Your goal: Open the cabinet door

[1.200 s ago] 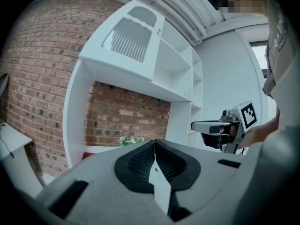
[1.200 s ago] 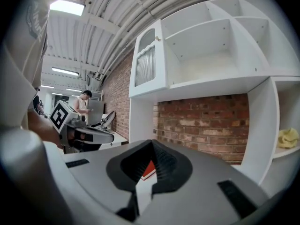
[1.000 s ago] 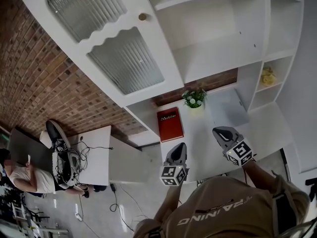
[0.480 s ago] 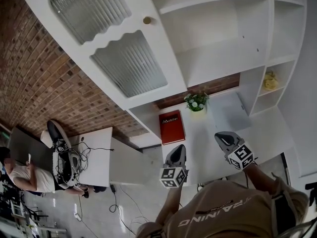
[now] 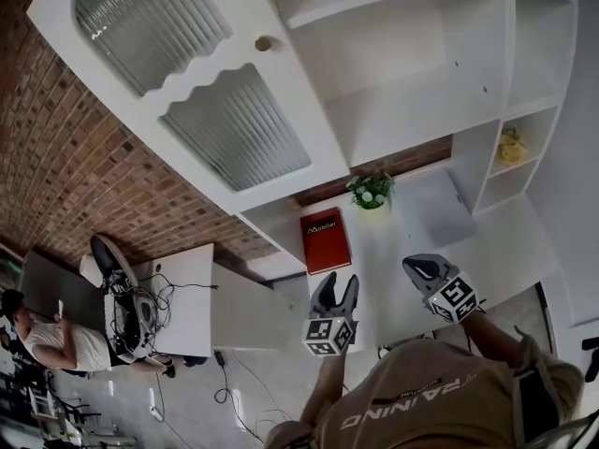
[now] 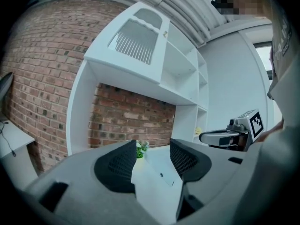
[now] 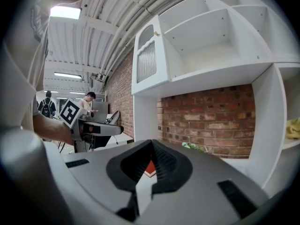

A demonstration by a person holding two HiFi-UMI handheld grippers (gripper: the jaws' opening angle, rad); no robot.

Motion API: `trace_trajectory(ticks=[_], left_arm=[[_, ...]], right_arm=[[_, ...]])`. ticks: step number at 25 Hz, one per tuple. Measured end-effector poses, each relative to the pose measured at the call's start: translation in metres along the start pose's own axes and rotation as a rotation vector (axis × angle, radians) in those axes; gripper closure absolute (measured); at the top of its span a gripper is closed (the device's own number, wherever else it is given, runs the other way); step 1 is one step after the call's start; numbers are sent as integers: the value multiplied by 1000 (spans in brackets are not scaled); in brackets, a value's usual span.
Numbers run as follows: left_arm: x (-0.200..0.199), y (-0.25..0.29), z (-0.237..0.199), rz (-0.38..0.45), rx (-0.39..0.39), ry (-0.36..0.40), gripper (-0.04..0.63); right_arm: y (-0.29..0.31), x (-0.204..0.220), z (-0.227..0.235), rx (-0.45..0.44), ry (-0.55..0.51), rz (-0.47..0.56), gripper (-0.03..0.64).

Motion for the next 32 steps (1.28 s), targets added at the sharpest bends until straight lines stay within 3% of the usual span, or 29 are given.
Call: trace_trajectory(ticks=[9,15,21,26,32], left_arm=[[-22,14,-2,79,15,29,400],[-49,17,-2,96,29,92,400],[-111,23,-12,210,-4,188,400],[-167,22,-20,302,-21,247,400],[-233,29,-11,395,0,382,400]], right_arm=[[11,-6,9,-12,-66,-11,604],[17,-39,15,-2,-102,54,604],[23,-84,29,10,-138,154,604],[26,-132,24,44,-246,214,604],[31,-181,14,-9,-274,288,604]])
Point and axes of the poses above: the fingertips, and each gripper's own axes: y forward along the fingers, z to its right, x out of its underside, the point moved 5 cm from there along -y, backward along the fingers, and after that the axes turned 5 degrees about y, right-handed, at the moved point
